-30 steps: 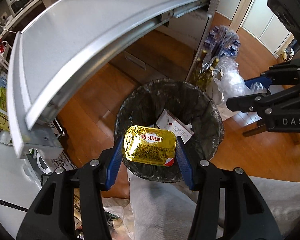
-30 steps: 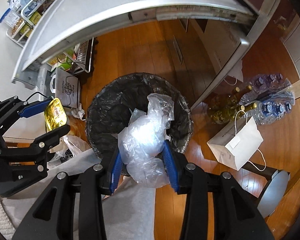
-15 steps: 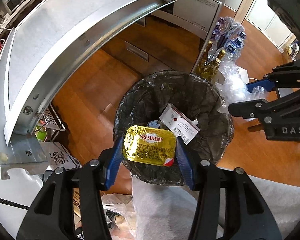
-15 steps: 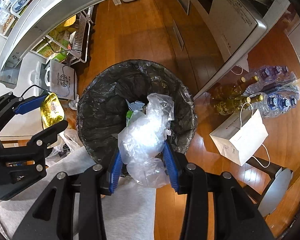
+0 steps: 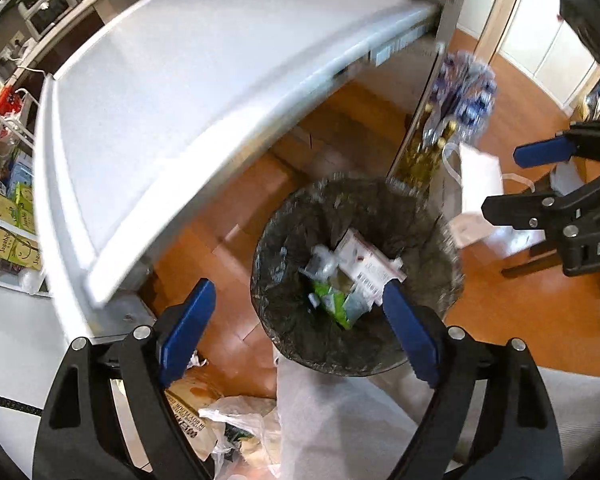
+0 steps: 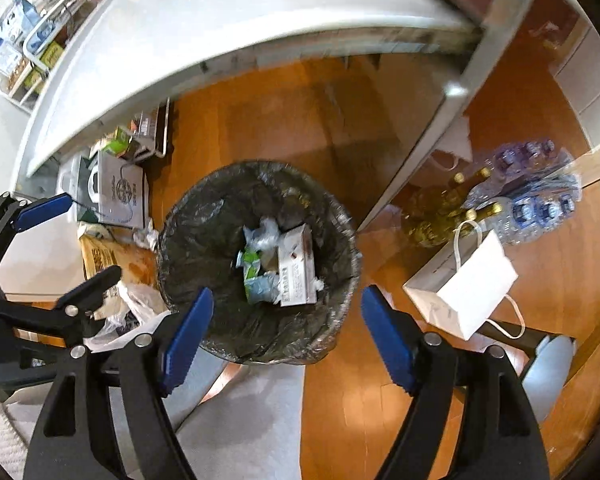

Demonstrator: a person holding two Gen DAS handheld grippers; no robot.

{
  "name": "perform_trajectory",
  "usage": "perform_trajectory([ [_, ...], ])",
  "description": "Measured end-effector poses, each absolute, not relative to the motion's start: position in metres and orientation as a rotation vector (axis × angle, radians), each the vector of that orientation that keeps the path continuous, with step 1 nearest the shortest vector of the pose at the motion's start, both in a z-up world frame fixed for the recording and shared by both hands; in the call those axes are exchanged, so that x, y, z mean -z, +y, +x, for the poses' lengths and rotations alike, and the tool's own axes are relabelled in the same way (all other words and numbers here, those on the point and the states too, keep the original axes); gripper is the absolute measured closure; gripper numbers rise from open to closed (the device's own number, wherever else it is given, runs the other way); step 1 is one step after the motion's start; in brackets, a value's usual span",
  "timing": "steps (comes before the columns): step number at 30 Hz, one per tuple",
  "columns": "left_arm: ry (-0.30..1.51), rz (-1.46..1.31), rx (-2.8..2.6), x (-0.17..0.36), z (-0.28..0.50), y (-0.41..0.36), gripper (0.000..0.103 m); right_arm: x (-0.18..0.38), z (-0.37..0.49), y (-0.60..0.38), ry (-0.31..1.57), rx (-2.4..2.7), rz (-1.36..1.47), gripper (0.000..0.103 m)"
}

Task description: Collect trash

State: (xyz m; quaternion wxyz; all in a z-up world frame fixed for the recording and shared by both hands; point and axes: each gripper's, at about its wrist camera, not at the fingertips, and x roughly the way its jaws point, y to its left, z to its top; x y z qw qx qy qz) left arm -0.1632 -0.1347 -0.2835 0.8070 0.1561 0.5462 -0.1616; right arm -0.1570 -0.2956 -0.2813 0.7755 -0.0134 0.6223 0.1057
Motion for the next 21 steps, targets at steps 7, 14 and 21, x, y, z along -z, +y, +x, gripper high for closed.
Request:
perform_trajectory([
  [7,0.919,0.228,0.327,0.175,-0.154,-0.125,0.008,0.159,-0.161,-0.305,1.016,-0.178,0.013,0.006],
  [14,0.575,0.136,0.209,0.064,-0.124,-0.102,0.002,0.062,-0.134,-0.301,0.706,-0.154,0.014,0.005],
  [21,0.42,0.094,0.126,0.015,-0.083,-0.077,0.002,0.001,-0.101,-0.279,0.509,-0.108,-0.023,0.004],
])
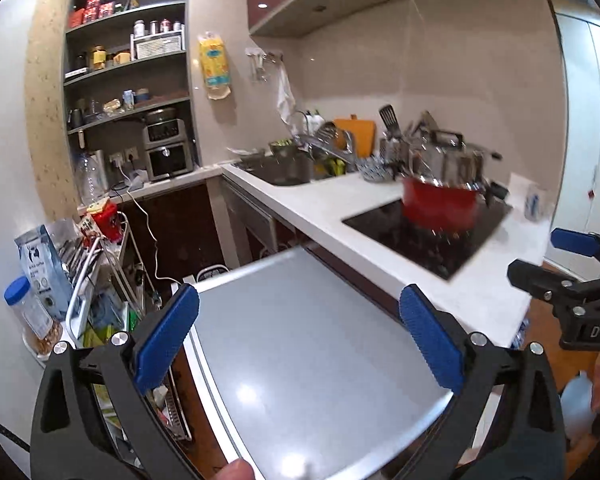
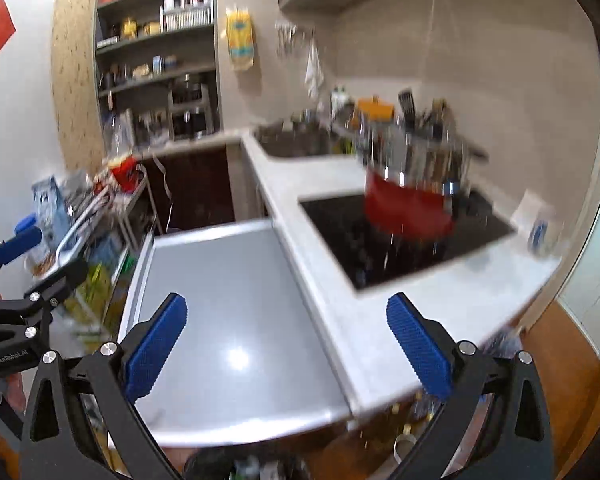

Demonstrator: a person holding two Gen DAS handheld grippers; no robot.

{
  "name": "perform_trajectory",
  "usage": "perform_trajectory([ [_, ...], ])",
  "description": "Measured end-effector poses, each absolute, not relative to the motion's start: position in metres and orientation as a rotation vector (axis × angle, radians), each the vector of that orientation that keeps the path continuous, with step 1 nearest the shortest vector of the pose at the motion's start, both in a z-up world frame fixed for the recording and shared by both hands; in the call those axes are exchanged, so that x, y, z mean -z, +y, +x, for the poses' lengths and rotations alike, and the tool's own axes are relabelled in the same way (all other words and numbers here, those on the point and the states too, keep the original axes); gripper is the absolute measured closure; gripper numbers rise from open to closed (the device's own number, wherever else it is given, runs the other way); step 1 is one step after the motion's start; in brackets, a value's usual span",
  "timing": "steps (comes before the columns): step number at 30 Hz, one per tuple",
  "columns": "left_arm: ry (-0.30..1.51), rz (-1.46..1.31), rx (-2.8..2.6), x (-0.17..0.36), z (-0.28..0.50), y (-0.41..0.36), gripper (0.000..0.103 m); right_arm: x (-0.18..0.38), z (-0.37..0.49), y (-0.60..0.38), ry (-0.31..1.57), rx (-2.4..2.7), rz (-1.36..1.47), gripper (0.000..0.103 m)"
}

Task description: Collect trash

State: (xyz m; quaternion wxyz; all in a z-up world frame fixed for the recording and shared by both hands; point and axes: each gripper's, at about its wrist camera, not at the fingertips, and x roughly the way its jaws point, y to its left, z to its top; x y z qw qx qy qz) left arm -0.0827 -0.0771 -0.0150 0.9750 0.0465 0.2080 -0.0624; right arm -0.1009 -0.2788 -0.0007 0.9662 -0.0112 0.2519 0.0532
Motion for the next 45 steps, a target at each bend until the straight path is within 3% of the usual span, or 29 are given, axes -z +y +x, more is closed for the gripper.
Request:
perform_trajectory([
  [9,0.297,-0.025,0.091,-0.009,-0.073,-0.043,0.002,-0.032,-0.077,-0.251,0.415,-0.083,-0.037,0.004],
  [45,0.383,0.012,0.061,-0.018,-0.029,-0.017,0.002,-0.036,-0.051,-0.217,0.43,-0.016,-0.012,0.004],
])
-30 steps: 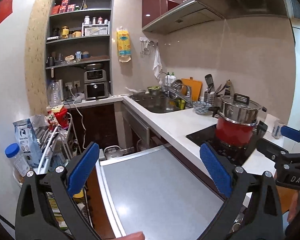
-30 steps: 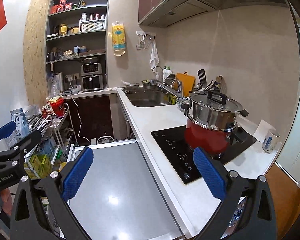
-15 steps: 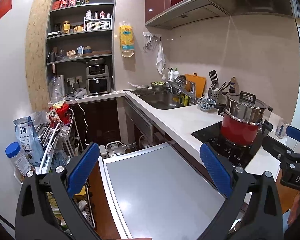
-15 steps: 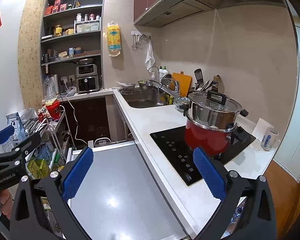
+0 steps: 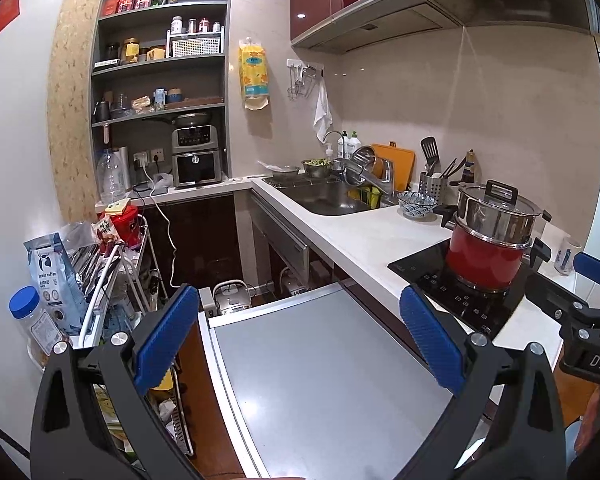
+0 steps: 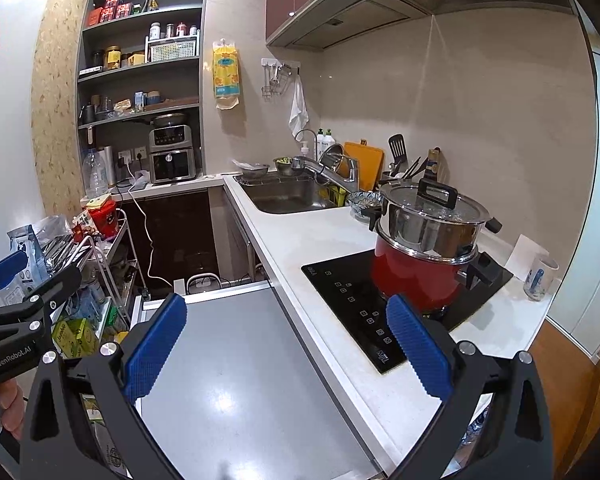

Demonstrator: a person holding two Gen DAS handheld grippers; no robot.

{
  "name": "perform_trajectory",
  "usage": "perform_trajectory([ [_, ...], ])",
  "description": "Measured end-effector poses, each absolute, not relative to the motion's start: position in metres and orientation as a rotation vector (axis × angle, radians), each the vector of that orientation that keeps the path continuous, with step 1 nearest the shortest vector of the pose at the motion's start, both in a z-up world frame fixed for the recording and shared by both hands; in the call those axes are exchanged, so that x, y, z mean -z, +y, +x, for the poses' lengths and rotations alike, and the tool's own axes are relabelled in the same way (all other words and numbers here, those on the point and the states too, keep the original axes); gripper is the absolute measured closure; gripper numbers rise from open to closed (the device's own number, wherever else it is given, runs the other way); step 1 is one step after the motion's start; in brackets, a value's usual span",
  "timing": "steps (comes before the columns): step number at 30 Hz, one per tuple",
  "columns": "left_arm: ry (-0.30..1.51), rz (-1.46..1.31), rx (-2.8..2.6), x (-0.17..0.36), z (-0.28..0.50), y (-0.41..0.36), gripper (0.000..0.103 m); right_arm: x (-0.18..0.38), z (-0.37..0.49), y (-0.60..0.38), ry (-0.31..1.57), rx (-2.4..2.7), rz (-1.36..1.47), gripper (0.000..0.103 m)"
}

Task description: Collect trash

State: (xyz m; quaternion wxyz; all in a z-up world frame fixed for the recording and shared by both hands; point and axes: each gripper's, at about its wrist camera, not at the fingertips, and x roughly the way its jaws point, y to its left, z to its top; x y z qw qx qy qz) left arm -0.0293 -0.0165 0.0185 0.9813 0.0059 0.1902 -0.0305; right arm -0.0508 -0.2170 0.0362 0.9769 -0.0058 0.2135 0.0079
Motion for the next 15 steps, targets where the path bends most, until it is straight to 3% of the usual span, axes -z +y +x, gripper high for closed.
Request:
perform_trajectory([
  [15,0.388,0.013,0.059,-0.0187,-0.0263,-0.0157,0.002,-0.0316,-0.0464,-0.2141,0.443,-0.015,-0.002,0.004],
])
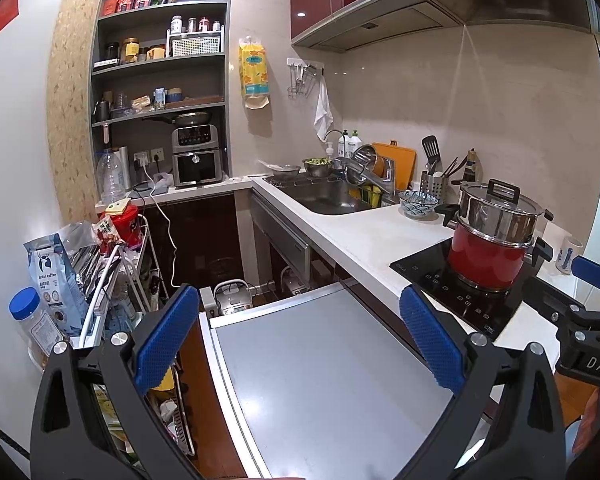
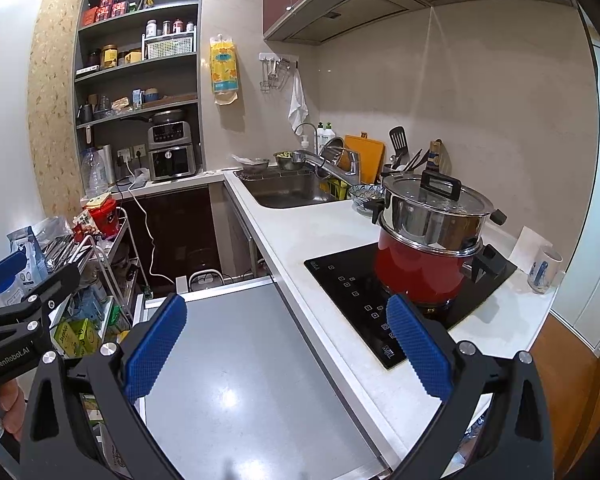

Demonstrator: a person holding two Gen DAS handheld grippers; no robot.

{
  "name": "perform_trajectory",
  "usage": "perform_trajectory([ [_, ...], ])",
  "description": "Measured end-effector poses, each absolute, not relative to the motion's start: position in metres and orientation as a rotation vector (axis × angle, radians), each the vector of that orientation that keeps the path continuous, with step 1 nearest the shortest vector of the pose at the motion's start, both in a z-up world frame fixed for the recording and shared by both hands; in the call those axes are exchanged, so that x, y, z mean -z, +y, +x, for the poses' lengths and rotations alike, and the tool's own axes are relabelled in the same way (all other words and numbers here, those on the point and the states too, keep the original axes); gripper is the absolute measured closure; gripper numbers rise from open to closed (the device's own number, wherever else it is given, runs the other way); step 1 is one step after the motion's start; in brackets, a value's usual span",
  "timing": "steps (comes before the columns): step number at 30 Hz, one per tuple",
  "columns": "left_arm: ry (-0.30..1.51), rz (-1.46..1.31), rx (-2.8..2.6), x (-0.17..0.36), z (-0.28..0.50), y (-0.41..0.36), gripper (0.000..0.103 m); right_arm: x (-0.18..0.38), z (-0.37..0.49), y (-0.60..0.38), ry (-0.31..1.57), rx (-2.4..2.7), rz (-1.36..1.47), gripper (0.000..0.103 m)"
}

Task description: Collect trash

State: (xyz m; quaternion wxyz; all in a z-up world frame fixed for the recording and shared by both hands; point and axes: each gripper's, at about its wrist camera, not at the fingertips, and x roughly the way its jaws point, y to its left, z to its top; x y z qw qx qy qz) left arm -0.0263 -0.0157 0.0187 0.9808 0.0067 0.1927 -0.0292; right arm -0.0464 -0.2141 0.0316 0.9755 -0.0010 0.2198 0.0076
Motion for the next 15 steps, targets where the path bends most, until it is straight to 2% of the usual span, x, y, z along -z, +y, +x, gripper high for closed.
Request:
perform_trajectory([
  [15,0.394,0.021,0.049,-0.0182,-0.0278,-0.014,0.002,-0.0305,-0.0461,-0.2104,0.448,-0.021,0.0,0.004],
])
